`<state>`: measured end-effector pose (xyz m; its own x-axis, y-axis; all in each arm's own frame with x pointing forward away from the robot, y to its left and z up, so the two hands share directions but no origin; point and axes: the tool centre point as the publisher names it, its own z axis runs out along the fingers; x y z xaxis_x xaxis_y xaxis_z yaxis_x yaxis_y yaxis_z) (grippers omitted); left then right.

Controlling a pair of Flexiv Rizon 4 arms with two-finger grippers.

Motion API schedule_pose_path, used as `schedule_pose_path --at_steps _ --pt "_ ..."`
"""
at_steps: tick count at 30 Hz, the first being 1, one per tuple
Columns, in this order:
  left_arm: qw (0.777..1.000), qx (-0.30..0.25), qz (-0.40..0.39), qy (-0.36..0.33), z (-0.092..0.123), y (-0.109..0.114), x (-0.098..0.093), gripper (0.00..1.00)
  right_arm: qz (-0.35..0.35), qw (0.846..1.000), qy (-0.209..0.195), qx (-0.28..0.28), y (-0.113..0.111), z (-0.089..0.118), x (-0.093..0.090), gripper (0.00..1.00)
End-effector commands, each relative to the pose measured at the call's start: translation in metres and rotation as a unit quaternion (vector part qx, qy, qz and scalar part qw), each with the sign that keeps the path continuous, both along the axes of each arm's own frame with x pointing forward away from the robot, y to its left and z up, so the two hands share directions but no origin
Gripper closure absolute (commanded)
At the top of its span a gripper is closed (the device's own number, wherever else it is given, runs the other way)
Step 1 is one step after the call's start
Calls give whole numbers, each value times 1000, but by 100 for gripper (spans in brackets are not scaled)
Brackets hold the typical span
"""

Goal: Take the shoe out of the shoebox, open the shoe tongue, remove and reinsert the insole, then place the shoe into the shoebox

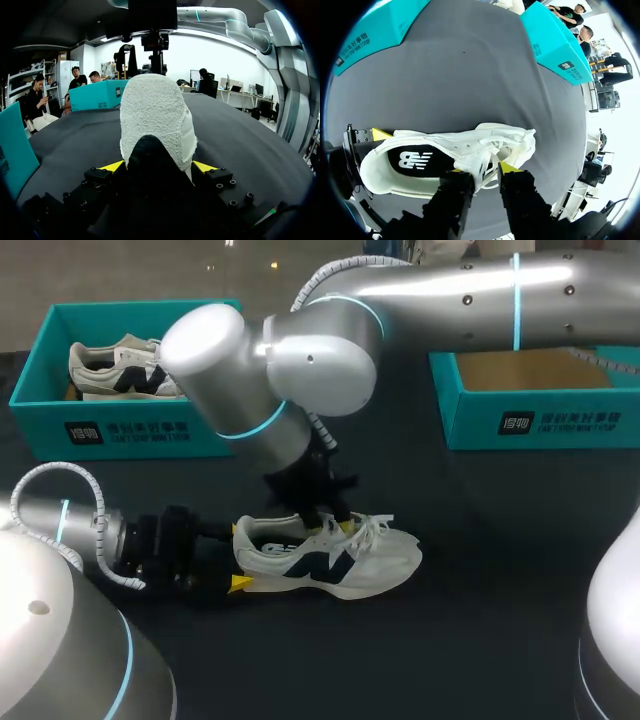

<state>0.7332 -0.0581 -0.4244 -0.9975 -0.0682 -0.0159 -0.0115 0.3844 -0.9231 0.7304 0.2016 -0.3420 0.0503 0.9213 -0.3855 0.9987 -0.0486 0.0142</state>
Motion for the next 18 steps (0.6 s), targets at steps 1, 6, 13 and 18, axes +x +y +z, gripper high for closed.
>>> schedule_pose_path --at_steps 1,6,13,18 --pt "1000 0 1 -1 -1 0 -2 100 -55 998 -30 9 -13 7 -9 100" --pt "1000 0 1 -1 -1 0 -2 100 -71 997 -34 14 -25 11 -9 100" --pt "1000 0 1 -1 -1 0 -2 100 -92 995 -35 24 -33 17 -8 100" --pt "1000 0 1 -1 -1 0 -2 100 -117 992 -34 39 -42 18 -8 100"
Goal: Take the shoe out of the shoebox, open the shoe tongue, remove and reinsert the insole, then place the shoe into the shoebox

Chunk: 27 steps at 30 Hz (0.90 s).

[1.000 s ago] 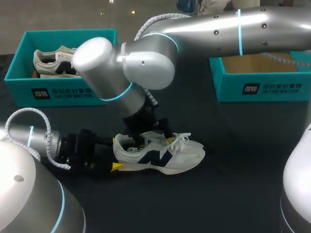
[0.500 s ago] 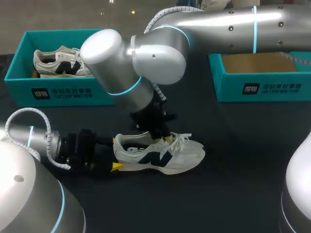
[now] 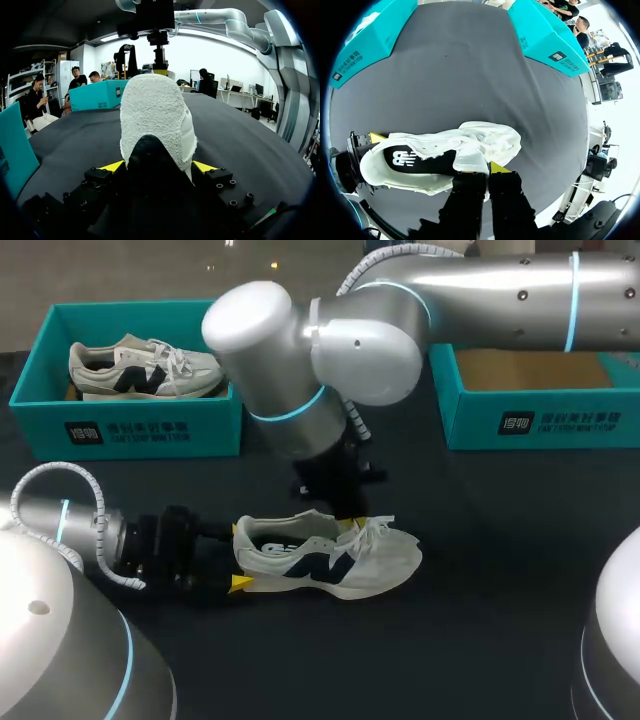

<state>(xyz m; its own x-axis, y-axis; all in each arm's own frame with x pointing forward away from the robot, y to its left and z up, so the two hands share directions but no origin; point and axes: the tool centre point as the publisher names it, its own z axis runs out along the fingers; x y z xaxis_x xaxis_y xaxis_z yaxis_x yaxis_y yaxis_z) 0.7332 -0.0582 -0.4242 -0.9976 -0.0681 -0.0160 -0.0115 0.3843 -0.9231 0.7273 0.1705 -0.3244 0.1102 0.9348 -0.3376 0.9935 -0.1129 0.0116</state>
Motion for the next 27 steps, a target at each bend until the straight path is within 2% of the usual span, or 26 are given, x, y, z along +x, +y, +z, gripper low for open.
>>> schedule_pose_path --at_steps 1,6,7,9,11,20,27 --pt "1000 0 1 -1 -1 0 -1 100 -89 995 -30 13 -13 0 -4 100" --pt "1000 0 1 -1 -1 0 -1 100 -91 995 -25 25 -13 1 -2 100" --pt "1000 0 1 -1 -1 0 -1 100 -90 995 -25 26 -11 2 -2 97" --pt "1000 0 1 -1 -1 0 -1 100 -86 996 -25 26 -7 3 -2 82" --pt "1000 0 1 -1 -1 0 -1 100 -82 996 -25 27 -3 3 -2 73" --pt "1000 0 1 -1 -1 0 -1 100 -72 996 -24 39 9 -1 -3 66" --pt "1000 0 1 -1 -1 0 -1 100 -66 997 -20 43 16 -7 -3 66"
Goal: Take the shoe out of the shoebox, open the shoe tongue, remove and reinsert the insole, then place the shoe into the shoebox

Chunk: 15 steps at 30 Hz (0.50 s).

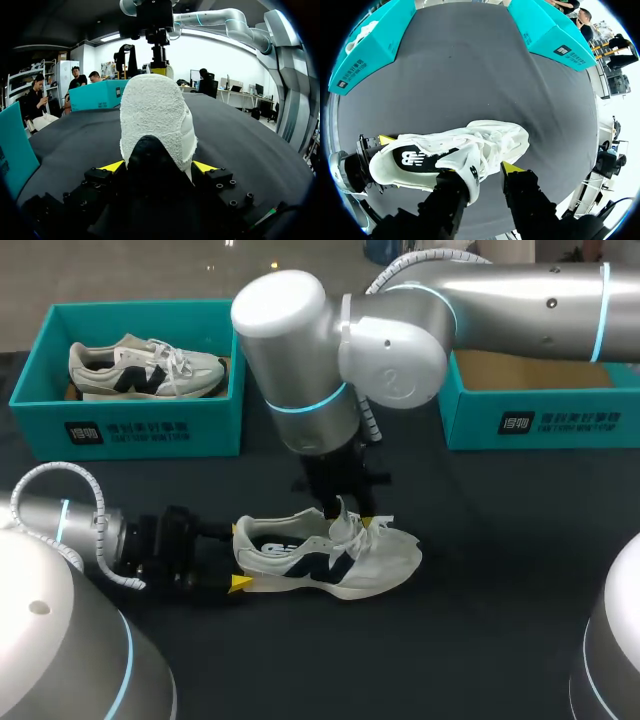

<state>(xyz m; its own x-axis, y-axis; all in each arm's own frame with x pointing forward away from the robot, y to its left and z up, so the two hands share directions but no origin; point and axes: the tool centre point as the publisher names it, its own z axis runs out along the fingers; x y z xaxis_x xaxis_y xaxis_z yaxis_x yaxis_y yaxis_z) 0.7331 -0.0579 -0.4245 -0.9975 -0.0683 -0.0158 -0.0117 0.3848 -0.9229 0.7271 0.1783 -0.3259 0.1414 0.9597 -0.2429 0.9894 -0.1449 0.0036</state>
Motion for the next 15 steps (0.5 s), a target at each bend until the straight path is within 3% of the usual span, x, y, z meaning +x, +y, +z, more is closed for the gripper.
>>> schedule_pose_path --at_steps 1,4,7,15 --pt "1000 0 1 -1 -1 0 -1 100 -51 999 -14 -6 8 -7 -3 66" --pt "1000 0 1 -1 -1 0 -1 100 -50 999 -12 -4 8 -9 -2 70" --pt "1000 0 1 -1 -1 0 -1 100 -51 999 -12 -2 5 -8 -1 100" --pt "1000 0 1 -1 -1 0 -1 100 -68 997 -27 7 -8 9 -2 100"
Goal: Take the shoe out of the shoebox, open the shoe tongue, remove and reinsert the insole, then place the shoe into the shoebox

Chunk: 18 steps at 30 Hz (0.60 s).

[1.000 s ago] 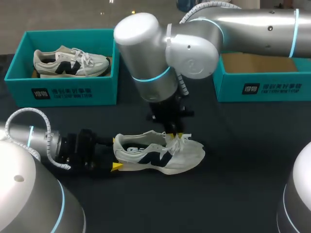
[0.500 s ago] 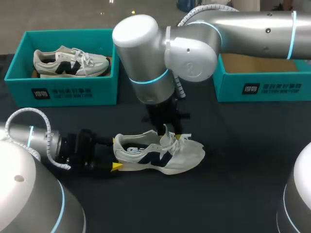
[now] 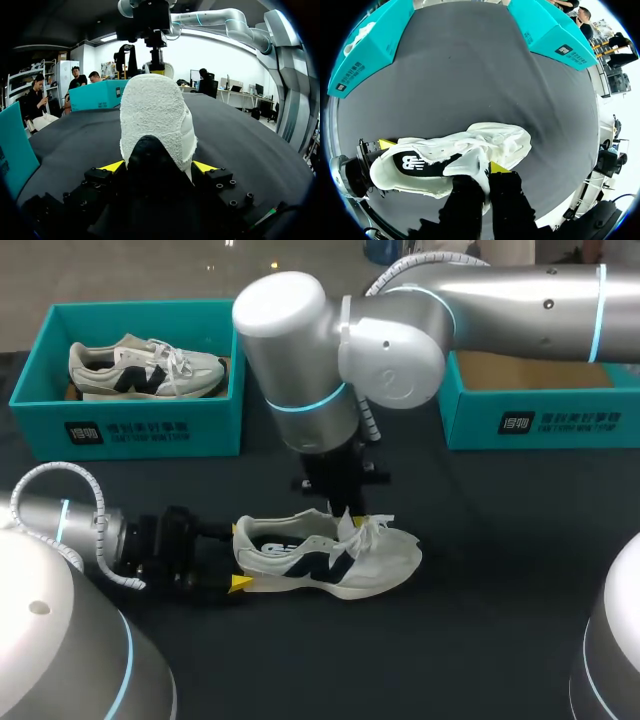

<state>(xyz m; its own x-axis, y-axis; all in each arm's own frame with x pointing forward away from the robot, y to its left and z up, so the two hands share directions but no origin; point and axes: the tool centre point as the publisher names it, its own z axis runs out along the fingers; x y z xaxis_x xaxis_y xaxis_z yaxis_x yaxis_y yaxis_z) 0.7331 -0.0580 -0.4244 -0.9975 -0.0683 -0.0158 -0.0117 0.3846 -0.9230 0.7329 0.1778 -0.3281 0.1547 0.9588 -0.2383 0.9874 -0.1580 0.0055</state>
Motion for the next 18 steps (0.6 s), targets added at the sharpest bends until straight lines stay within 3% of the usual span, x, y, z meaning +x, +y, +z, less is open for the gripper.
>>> schedule_pose_path --at_steps 1,18 --pt "1000 0 1 -1 -1 0 -1 100 -65 997 -28 10 -10 13 -8 100" --pt "1000 0 1 -1 -1 0 -1 100 -122 985 -9 120 -40 8 -18 100"
